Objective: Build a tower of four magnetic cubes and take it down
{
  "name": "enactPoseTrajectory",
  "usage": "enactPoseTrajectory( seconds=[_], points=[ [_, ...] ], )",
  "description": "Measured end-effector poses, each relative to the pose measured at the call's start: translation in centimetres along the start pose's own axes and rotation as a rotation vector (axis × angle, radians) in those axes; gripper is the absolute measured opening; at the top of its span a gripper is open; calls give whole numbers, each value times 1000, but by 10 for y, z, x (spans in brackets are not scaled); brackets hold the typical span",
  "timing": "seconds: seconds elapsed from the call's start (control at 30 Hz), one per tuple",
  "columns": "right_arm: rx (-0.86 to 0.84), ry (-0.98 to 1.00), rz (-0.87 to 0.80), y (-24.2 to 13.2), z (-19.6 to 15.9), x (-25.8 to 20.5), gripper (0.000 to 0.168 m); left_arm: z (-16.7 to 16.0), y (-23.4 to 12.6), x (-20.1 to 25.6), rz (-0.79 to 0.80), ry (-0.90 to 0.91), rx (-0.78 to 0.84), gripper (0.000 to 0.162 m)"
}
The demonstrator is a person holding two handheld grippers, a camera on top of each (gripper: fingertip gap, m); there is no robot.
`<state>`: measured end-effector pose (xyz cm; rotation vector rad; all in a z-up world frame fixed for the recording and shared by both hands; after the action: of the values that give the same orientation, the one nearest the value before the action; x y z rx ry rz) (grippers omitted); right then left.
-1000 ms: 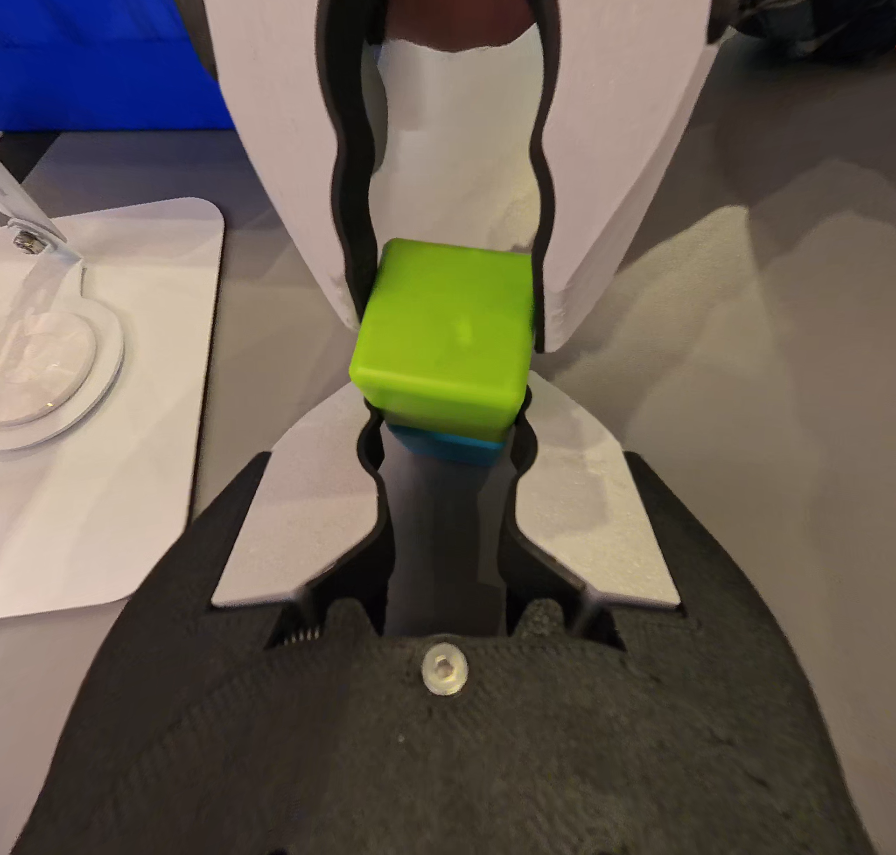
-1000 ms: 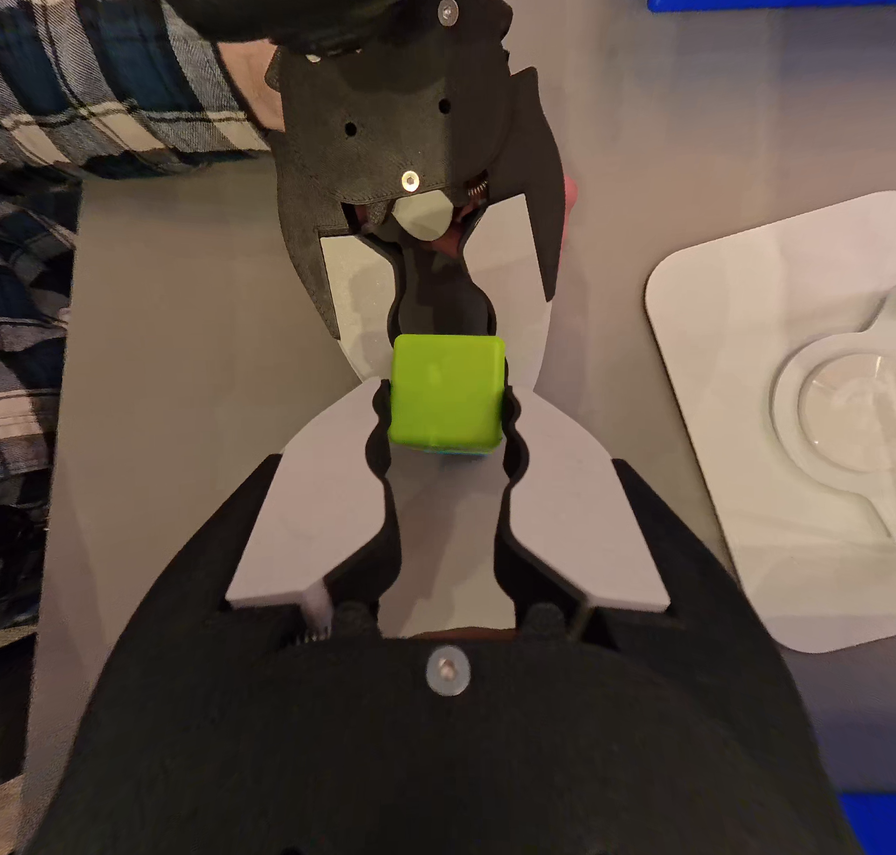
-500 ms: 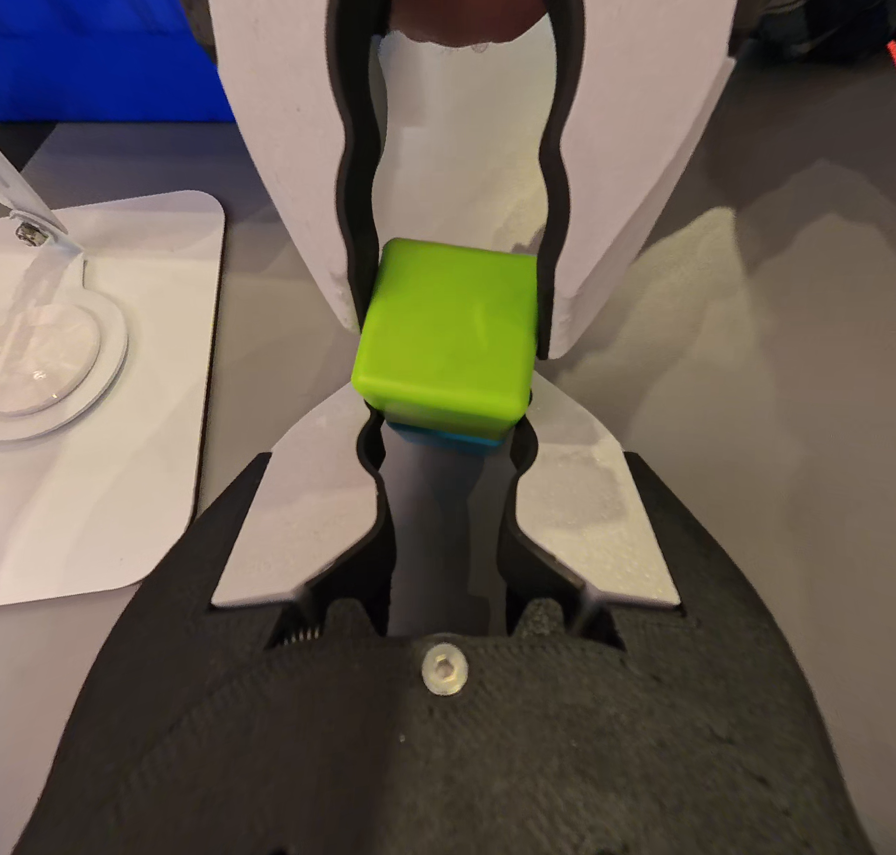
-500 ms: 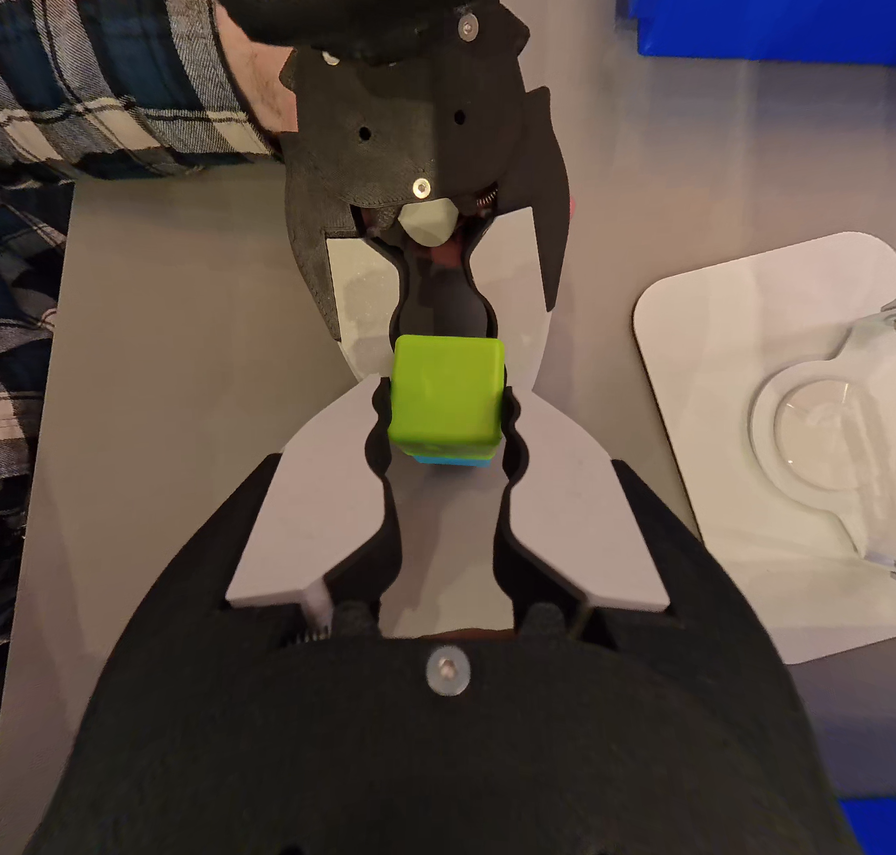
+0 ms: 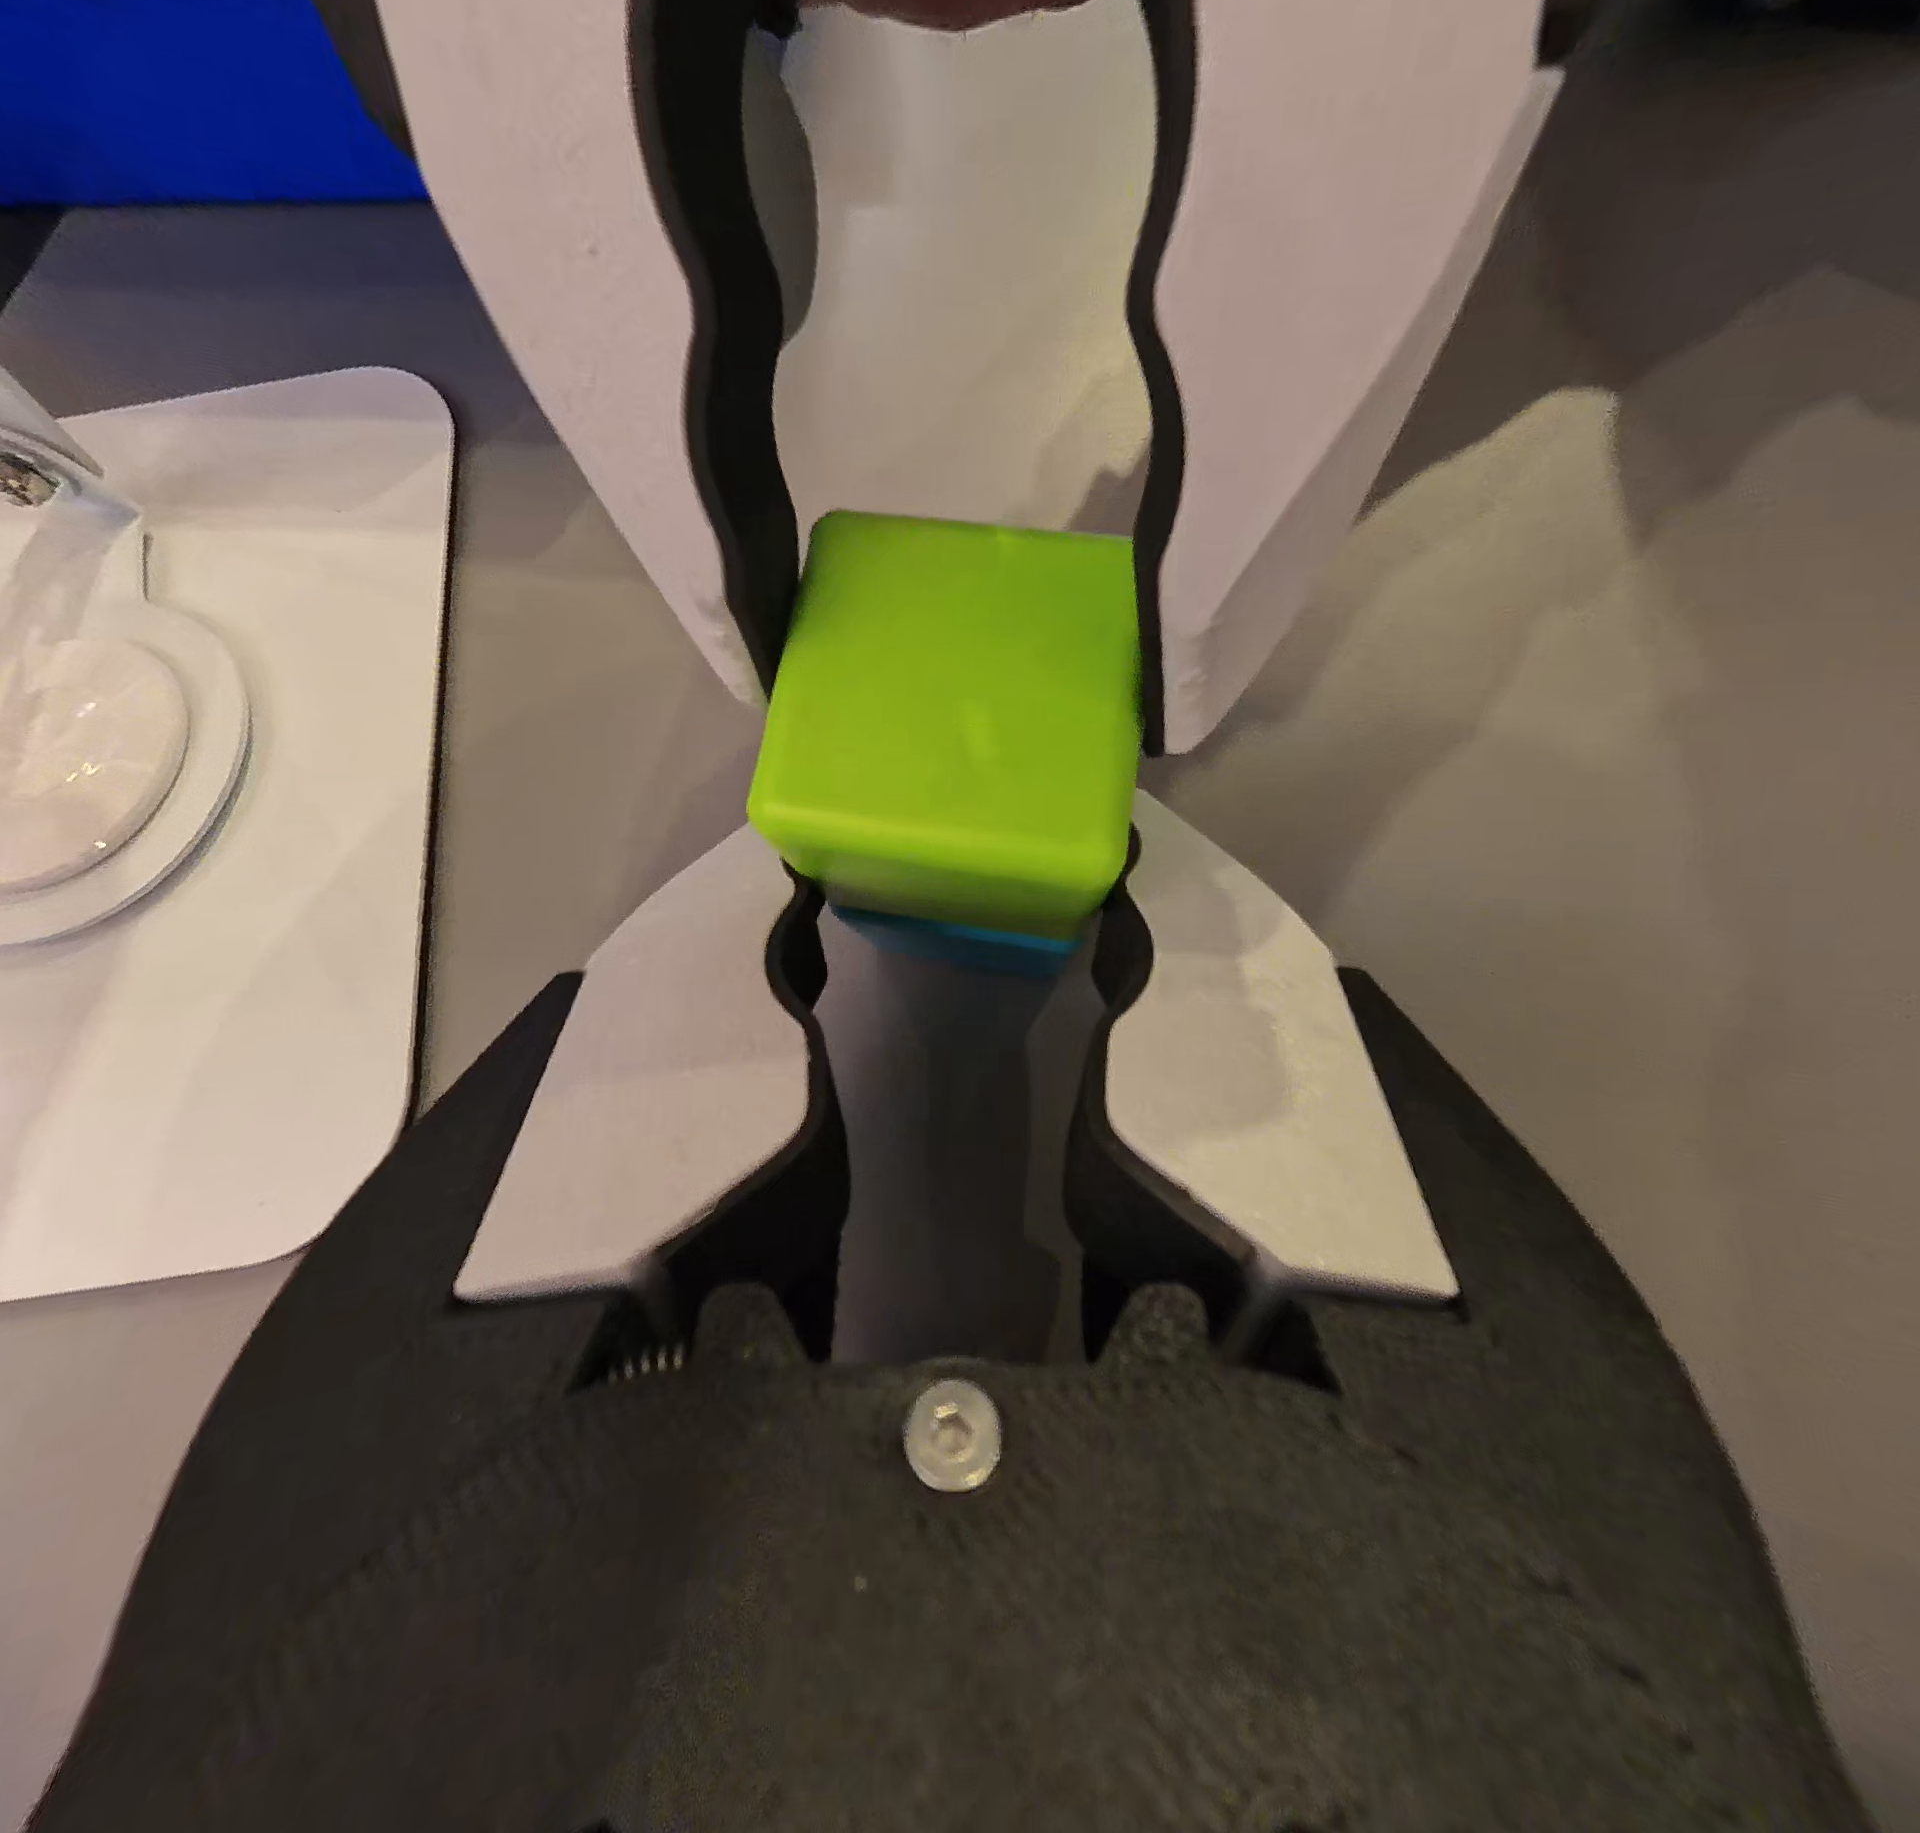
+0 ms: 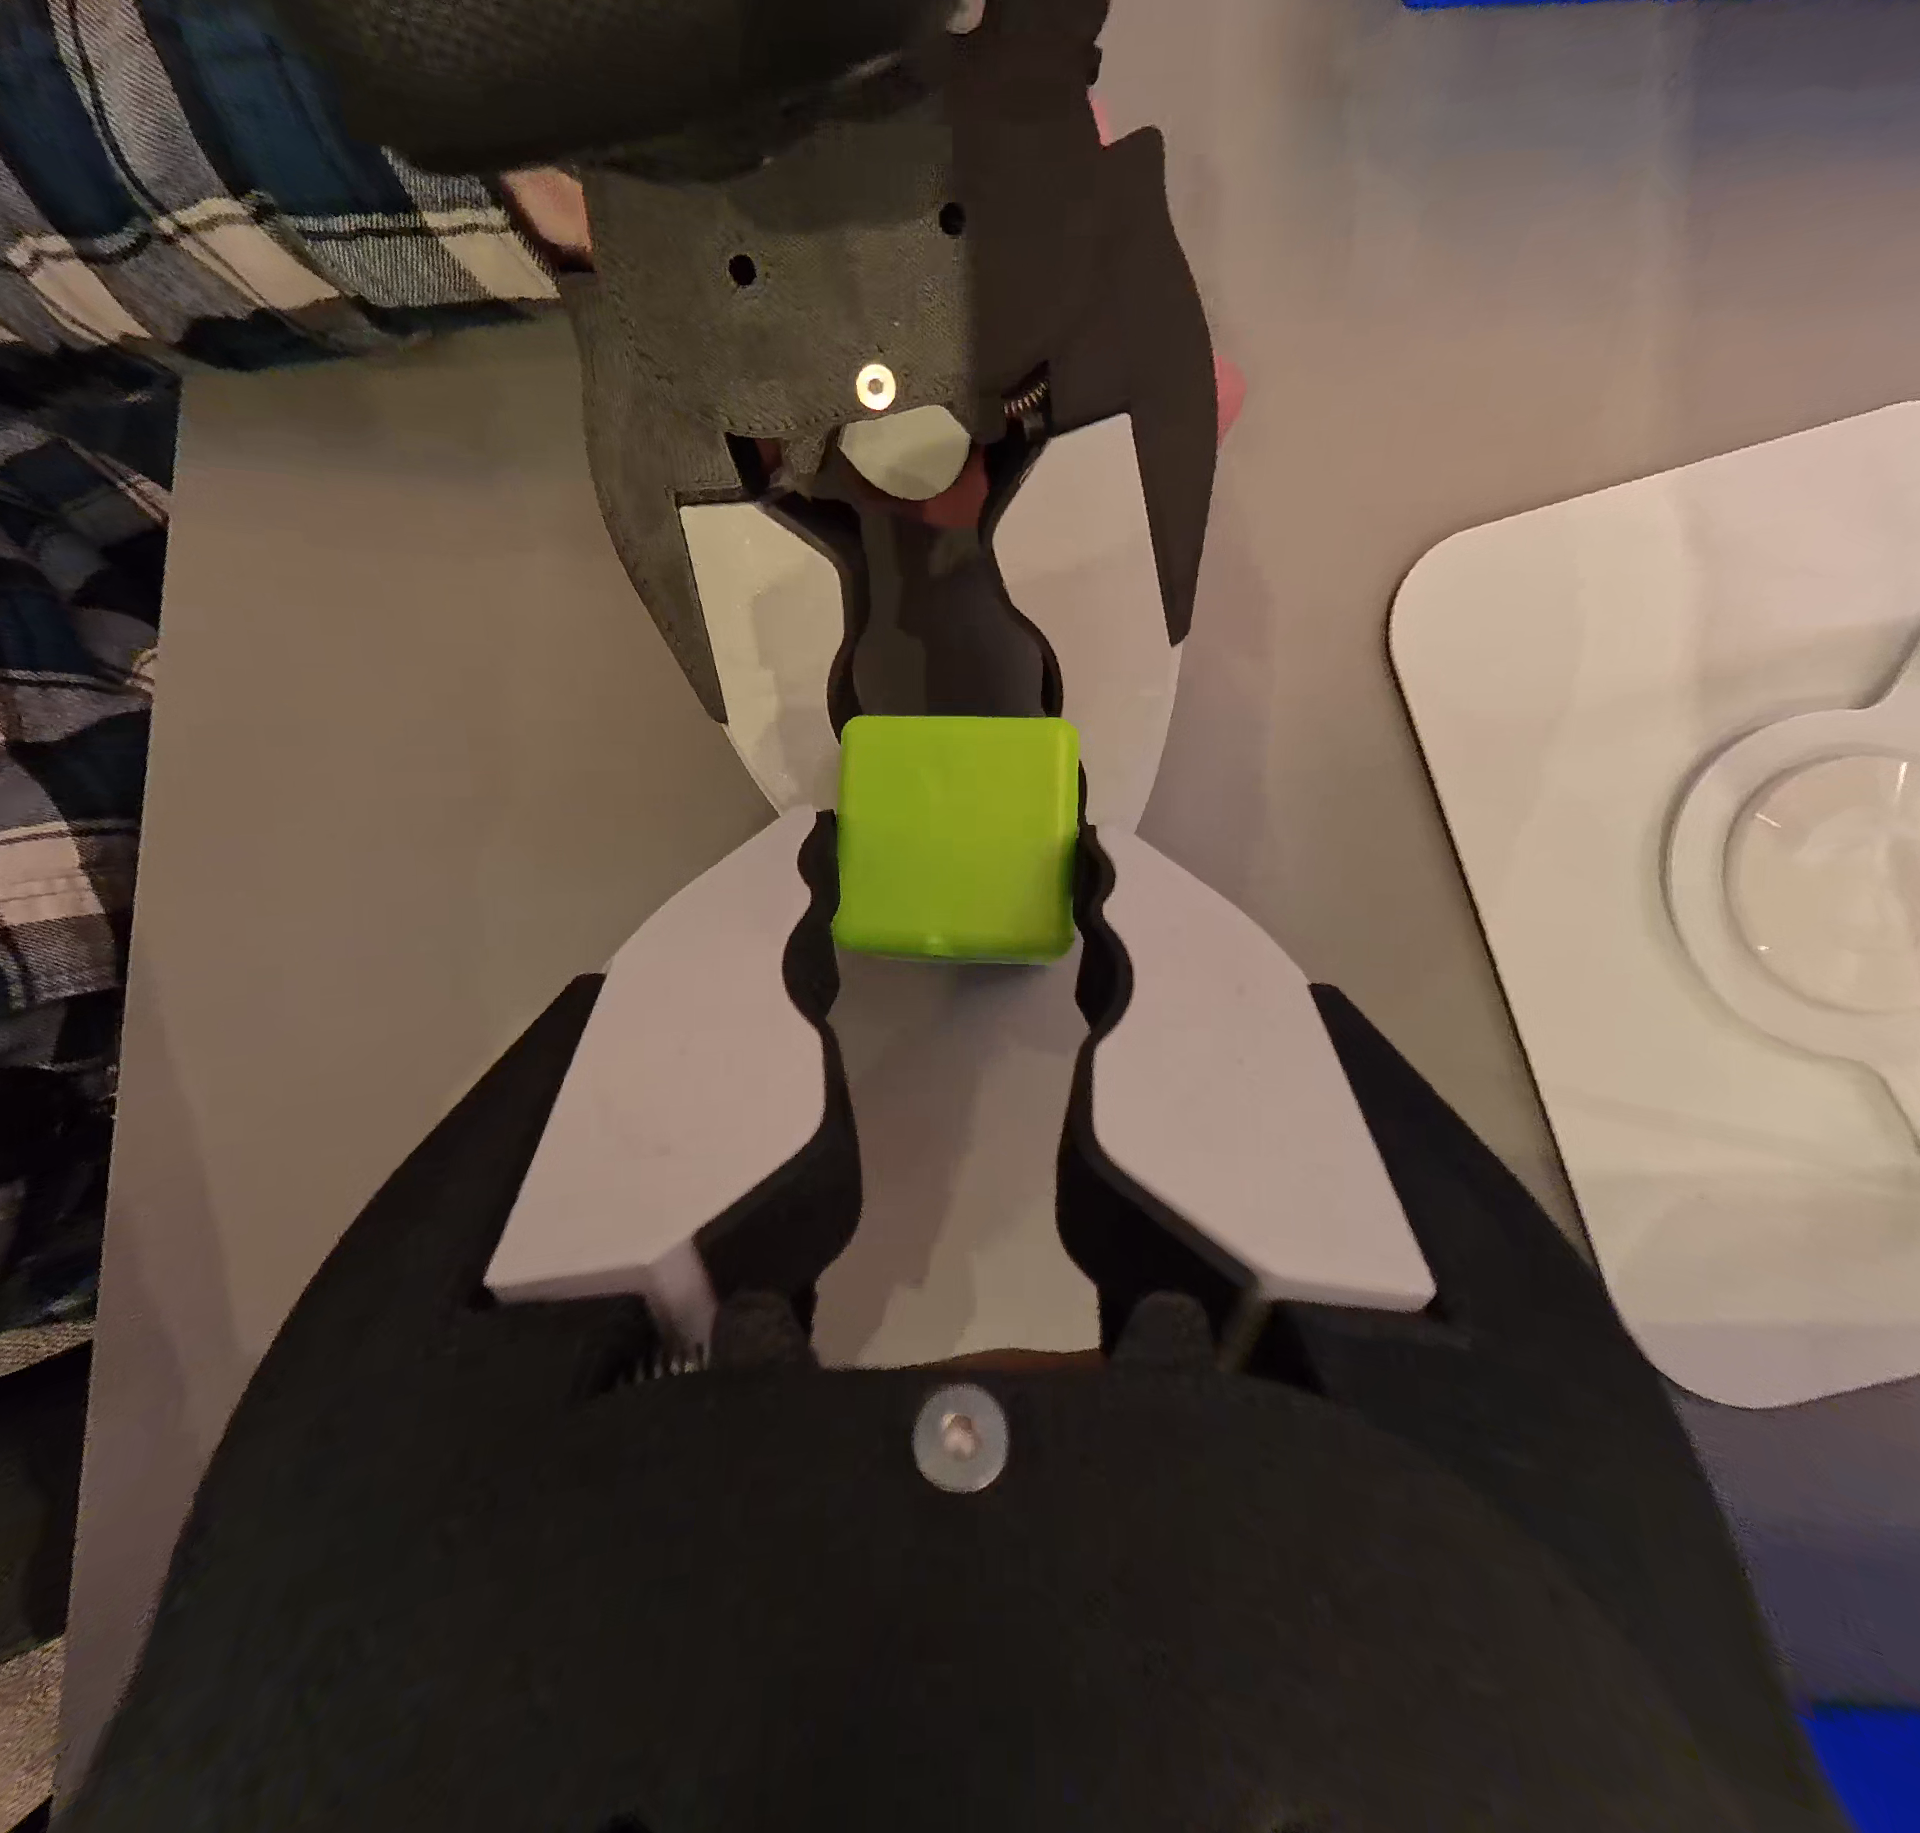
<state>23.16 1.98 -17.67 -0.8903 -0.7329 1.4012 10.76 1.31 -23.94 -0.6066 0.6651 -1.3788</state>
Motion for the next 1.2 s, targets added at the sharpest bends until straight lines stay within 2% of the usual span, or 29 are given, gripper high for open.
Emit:
enactPoseTrajectory(
  seconds=[0.23,0.27,0.3,0.33,0.37,0.43,0.47,0.5,0.57,0.7,0.8,0.9,1.1,1.2],
  points=[
    [91,101,126,-2,-8,14,43,1,0,0,0,-2,-7,50],
    [165,149,142,-10,-9,22,16,1,-1,3,-11,32,-2,50],
    [261,192,187,-23,-12,30,0,1,-1,4,-3,26,-18,50],
    [295,188,207,-36,-17,35,0,1,0,4,-5,13,-15,50],
    [258,159,143,-43,-22,35,0,0,0,2,-7,4,-6,50],
    [227,125,128,-46,-23,28,0,1,1,0,-2,-2,-9,50],
    [206,107,68,-44,-21,26,0,1,1,0,-6,-4,-9,50],
    [156,80,-1,-40,-19,23,6,1,1,0,-6,-5,-7,50],
    [74,19,-10,-29,-13,10,39,2,1,-1,-3,-14,-4,50],
    [-17,-30,-21,-6,-5,-4,51,2,2,-1,-4,-22,2,51],
    [-122,-56,-96,11,-3,-9,63,1,3,0,3,-16,9,52],
    [-104,-23,-87,14,-2,-5,49,-4,7,1,0,-13,-36,51],
    [-99,-19,-70,13,-2,-1,49,-5,9,-1,-7,-17,-38,51],
    [-32,38,-9,8,-2,5,49,-5,9,0,-2,-3,-46,51]
  ],
)
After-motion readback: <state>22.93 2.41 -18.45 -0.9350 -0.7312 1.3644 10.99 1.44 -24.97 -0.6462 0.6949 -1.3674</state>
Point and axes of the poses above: each gripper's, where its closed fingertips meet, y out along the fingers, z out of its top, x = y × z across the jaws, the point moved 10 cm from there along -y, back along the fingers, and after that the axes turned 8 degrees about -x, right-handed, at the moved point
